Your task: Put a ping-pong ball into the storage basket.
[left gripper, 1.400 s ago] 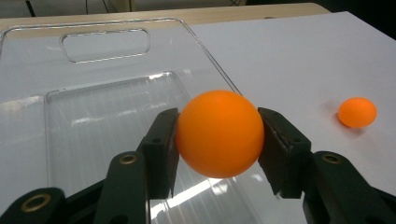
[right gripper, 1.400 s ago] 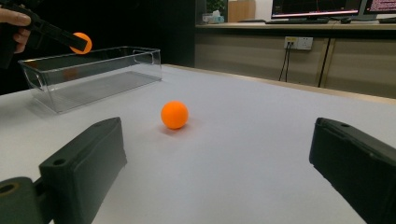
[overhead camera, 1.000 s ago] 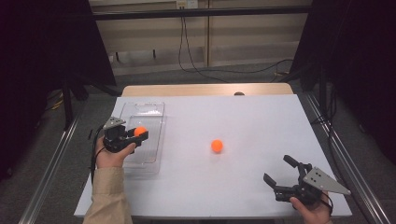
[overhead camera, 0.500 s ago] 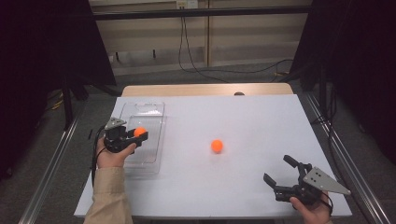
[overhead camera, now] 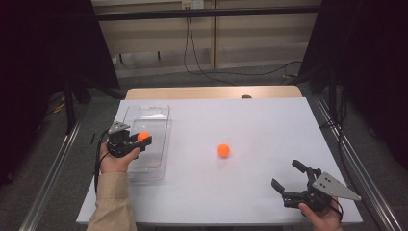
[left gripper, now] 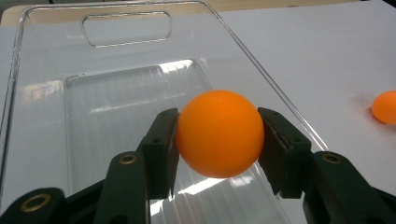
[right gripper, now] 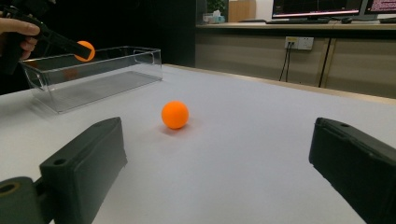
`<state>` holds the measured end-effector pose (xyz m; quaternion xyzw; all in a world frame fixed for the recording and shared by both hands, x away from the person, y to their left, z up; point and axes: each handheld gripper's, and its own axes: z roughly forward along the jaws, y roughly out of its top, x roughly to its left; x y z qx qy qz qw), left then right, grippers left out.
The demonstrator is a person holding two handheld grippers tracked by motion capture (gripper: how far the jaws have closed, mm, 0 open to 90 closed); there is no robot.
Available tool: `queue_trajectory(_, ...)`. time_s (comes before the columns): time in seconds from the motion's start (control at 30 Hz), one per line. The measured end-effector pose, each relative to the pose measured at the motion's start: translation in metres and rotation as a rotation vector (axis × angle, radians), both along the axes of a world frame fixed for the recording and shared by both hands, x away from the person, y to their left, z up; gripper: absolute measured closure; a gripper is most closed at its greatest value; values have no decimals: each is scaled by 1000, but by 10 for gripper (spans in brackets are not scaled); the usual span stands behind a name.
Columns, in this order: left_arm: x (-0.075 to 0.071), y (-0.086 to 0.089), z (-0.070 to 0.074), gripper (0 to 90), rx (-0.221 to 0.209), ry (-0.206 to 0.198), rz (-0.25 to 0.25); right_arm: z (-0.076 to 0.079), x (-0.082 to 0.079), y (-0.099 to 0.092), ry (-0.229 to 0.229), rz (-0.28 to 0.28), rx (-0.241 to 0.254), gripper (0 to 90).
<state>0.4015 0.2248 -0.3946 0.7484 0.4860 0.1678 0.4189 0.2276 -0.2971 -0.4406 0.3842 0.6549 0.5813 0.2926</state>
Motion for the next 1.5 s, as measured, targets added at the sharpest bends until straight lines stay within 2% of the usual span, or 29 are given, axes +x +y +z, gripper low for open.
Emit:
queue_trajectory(0.37,1,0,-2,510,21,6,0,0,0,0,0,0,-1,30)
queue_trajectory(1.03,3,-1,-5,505,29,9,7,-1,1,-1,4,-6,5,30)
queue_trajectory(1.2,3,0,-5,455,30,3,15,-1,1,-1,4,-4,2,30)
queue_trajectory(1.5,2,-2,-4,354,5,-4,18,-1,1,-2,3,-9,3,31)
